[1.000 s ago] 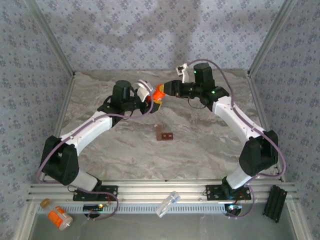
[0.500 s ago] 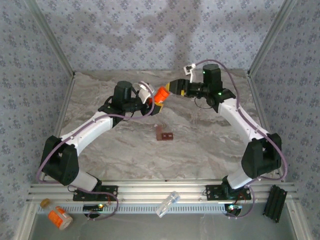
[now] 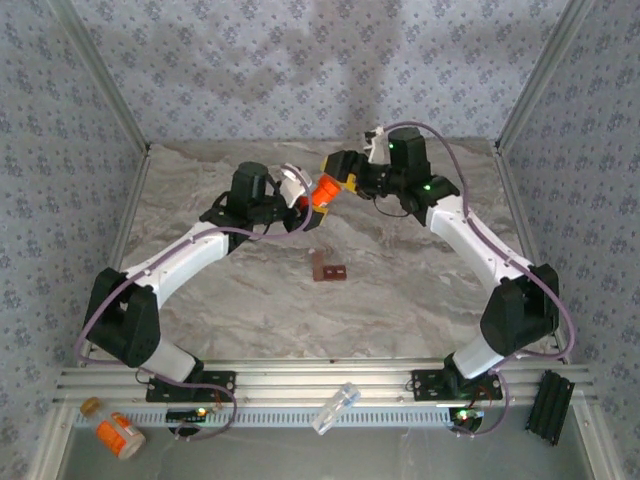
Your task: Sort the pills into containers
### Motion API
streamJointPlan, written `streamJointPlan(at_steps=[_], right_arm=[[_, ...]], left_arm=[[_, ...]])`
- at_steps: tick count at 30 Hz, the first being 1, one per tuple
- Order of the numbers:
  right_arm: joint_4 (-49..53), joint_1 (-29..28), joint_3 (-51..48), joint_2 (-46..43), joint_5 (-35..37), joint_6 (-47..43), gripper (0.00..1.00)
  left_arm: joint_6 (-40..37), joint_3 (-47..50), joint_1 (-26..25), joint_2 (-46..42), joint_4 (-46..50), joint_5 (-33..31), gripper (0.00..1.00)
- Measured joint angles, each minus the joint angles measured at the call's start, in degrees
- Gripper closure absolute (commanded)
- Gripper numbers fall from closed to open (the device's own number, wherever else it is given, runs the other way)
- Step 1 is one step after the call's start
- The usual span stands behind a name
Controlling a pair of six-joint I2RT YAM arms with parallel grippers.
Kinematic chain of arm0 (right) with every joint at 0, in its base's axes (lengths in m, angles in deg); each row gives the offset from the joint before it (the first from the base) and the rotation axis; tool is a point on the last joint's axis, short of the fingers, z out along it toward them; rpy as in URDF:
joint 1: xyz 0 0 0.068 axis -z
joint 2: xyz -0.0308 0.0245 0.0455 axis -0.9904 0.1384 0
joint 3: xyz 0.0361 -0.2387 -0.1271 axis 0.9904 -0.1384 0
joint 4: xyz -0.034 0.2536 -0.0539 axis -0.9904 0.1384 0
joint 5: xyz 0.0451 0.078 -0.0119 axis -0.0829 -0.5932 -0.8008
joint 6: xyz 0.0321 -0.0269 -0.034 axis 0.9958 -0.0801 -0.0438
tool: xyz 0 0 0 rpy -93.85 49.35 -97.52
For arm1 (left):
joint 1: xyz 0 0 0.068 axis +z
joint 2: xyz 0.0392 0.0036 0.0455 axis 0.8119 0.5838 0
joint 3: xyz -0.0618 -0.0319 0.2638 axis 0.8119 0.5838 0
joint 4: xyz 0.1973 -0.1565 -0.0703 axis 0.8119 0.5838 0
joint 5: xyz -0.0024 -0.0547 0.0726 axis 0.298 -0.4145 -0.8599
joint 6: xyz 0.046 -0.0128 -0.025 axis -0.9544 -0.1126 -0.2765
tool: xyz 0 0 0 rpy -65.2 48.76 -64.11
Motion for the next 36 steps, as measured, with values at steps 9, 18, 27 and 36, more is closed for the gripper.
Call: streamJointPlan(at_steps=[9,18,27,36], right_arm=[[0.2,-1.2,-0.2,1.0,1.1,0.4,0.49],[-4.5,-0.7,-3.6,0.7,-0.7,-0.9,0.58],[-8.1,3.0,-4.4,1.9,-16.2,-22.0,0.44],[-10.8,4.6,-6.2,1.2,-14.4,-14.5,0.19]], left_arm=[[0.0,-0.3,0.0,0.2,-0.2,0.0,1.0],[0.0,-0.3,0.0,0.2,1.6,0.0,1.0],[0.3,-0.3,-0.4,0.2,1.6,2.8,1.0],[0.6,-0.3,-0.3,0.2,2.2,2.4,1.0]])
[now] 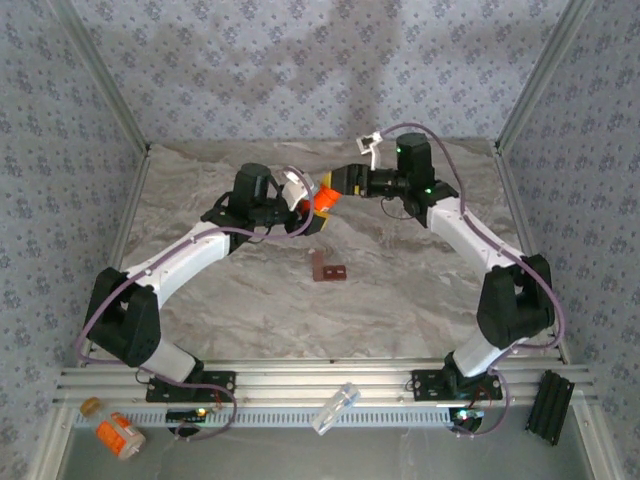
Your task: Sort the pills into containers
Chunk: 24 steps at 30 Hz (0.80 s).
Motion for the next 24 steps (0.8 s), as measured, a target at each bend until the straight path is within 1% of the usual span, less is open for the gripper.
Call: streamJointPlan(at_steps=[3,6,9,14,20,24], right_arm=[[1.1,0.6,-0.7,-3.0,4.8,6.4,0.19],[4.9,0.2,0.3,-4.9,9.5,10.0,0.19],[8.6,-1.3,2.7,-4.8,12.6,11.5,0.19],[12.4,-3.7,5.7,-3.2,14.3,12.1,0.2],[14.3,-5.6,6.2,-0.8,14.7,12.6,0.3],[14.7,-6.2,6.1,-0.6,14.6,12.6,0.44]], left_arm=[[-0.9,-0.1,0.0,0.0,0.9,-0.9,1.0],[-2.6,-1.2,0.0,0.0,3.2,-1.8,1.0],[-3.9,-2.9,0.0,0.0,5.0,-2.0,1.0],[-4.6,-3.8,0.0,0.0,5.4,-2.2,1.0],[-4.6,-3.8,0.0,0.0,5.9,-2.2,1.0],[-4.6,-3.8,0.0,0.2,6.3,-2.2,1.0]])
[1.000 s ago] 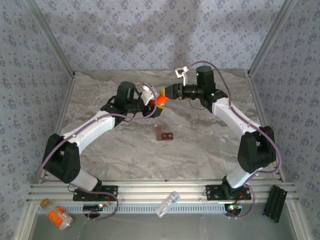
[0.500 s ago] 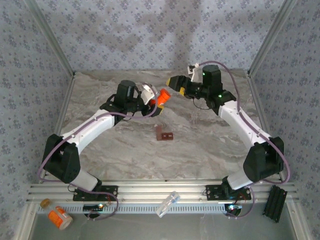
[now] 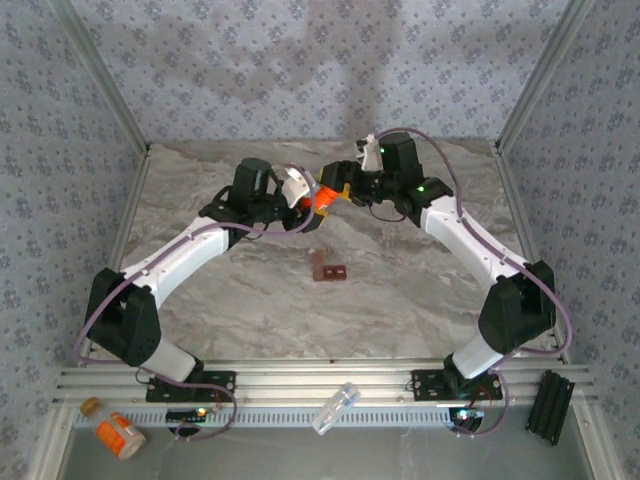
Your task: Sort the pills into containers
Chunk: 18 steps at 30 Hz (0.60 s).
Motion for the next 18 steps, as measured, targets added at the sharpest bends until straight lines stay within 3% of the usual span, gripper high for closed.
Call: streamJointPlan(at_steps=[4,9,18], right_arm=[[-0.4,-0.1,-0.7,-0.1,0.0,0.0,0.56],[-5.2,0.6,-5.4,-1.9,-0.3,1.1,0.59],[-23.7,2.2,-16.4,-4.1,-5.4,1.9,0.64]], left_arm=[[0.0,0.0,0.0,0.3,0.5,-0.1,1.0],[1.4,0.4,0.1,0.6,0.4,1.3,1.0],[5.7,1.8,1.4,0.6,-1.4,7.5,1.0]])
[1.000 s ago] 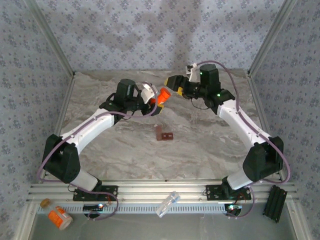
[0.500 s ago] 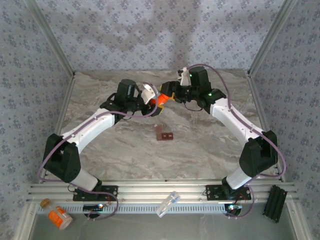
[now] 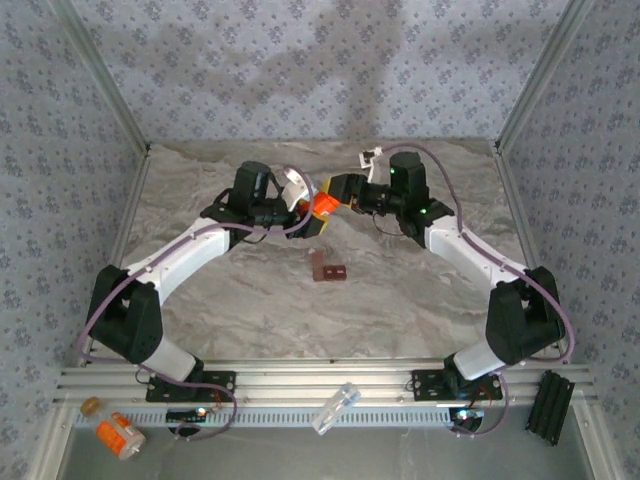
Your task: Sort the pills into containers
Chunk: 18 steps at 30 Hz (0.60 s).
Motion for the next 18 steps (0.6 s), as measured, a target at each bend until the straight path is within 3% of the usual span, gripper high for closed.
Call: streamJointPlan(at_steps=[4,6,9,11,18], right_arm=[[-9.8,1.2,-4.2,-0.3,-4.3,-2.3,0.62],[-12.9,1.6,-5.2,-0.3,-5.9,-2.6,0.57],[-15.4,2.0,-5.5,-0.2,-7.1,-2.5,0.29],[-15.2,2.7,-5.5,-0.1,-7.1,-2.3,0.21],[-5.8,5.3,-4.5,-3.2,-0.7,2.1,0.18]], left_arm=[[1.0,0.0,0.1,0.0,-0.7,2.3,1.0],[1.2,0.0,0.1,0.0,-0.9,3.0,1.0],[1.7,0.0,0.1,0.0,-1.8,3.5,1.0],[2.3,0.0,0.9,-0.1,-2.6,3.0,1.0],[0.9,0.0,2.6,-0.2,-3.5,-2.8,1.0]])
